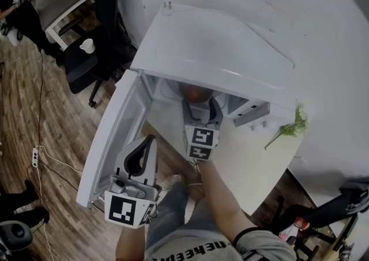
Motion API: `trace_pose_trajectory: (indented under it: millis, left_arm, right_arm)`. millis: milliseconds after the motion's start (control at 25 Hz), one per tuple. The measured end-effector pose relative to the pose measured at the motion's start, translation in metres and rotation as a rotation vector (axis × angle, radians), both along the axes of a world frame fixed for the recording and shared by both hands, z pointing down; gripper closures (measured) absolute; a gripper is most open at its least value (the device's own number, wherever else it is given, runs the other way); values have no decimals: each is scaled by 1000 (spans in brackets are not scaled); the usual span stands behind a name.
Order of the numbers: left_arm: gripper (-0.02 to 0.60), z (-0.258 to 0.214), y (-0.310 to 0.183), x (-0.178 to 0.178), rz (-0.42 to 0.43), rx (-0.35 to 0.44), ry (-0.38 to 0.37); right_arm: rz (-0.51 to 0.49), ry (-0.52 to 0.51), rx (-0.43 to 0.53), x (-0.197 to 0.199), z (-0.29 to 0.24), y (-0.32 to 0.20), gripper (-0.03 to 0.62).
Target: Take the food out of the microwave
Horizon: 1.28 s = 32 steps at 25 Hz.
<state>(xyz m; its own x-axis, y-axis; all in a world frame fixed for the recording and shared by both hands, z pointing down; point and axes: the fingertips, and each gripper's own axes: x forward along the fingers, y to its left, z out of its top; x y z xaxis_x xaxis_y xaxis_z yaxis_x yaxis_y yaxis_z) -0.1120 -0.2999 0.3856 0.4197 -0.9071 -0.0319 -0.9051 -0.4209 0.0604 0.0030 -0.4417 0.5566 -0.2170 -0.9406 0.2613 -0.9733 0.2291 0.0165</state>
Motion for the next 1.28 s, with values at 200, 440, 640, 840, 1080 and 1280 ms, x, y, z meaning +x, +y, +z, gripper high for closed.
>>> trace_pose_trajectory:
  millis: [200, 440, 640, 840, 1080, 1280]
  left_arm:
    - [571, 1, 0, 4, 8, -1, 0]
    - [571, 1, -2, 4, 12, -2, 3]
    - [571, 3, -3, 3, 13, -6, 3]
    - [571, 5, -3, 1, 14, -13, 2]
    - [571, 7, -2, -3, 11, -14, 2]
    - [571, 7, -1, -4, 12, -13, 4]
  right_arm:
    - [-8, -20, 12, 1, 1, 2, 232]
    - [-8, -29, -1, 2, 8, -1, 192]
    - [15, -20, 0, 3, 7, -7, 163]
    - [10, -21, 7, -3, 3, -15, 152]
    - [25, -19, 18, -2, 3, -17, 157]
    - [2, -33, 15, -1, 8, -12, 171]
